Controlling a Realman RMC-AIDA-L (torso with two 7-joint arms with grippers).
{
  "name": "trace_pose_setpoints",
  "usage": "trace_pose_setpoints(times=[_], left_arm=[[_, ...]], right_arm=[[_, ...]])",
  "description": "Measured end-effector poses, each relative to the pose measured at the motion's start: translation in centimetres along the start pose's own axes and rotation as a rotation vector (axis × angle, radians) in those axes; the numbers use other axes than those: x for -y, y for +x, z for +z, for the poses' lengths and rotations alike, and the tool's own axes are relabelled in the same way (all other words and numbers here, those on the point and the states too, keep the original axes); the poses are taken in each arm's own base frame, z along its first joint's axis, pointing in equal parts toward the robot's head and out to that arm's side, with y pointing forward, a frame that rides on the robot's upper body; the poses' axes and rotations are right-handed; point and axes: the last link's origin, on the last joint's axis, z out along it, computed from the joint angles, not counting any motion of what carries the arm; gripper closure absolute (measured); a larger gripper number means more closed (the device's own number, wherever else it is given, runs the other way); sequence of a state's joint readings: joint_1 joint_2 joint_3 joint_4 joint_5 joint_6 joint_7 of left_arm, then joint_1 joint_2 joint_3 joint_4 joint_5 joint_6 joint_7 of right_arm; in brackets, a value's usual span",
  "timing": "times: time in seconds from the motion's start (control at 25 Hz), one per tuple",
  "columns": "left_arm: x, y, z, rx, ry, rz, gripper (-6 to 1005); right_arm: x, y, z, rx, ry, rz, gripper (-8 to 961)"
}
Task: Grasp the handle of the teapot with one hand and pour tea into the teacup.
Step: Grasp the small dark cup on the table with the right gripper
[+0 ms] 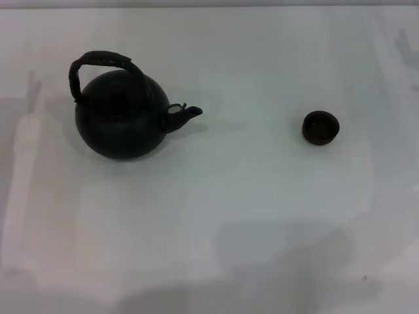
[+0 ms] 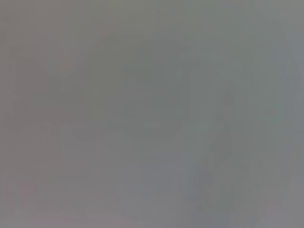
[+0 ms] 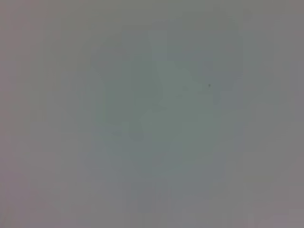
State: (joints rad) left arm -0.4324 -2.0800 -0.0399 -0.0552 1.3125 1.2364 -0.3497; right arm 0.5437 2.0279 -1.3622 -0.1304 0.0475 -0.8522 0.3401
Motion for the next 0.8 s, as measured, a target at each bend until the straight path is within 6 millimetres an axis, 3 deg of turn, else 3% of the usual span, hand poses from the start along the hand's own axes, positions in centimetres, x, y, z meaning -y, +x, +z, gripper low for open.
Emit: trace_pose_setpoints(times=[0.56, 0.8], left_arm=[[0.0, 0.0, 0.0, -0.003, -0.002, 0.000, 156], [-0.1, 0.1, 0.1, -0.005, -0.005, 0.000, 155]], right_arm=[[0.0, -0.1, 0.1, 0.002, 0.002, 0.003, 130], [-0.8, -1.2, 0.8, 0.022, -0.055, 0.072, 131]])
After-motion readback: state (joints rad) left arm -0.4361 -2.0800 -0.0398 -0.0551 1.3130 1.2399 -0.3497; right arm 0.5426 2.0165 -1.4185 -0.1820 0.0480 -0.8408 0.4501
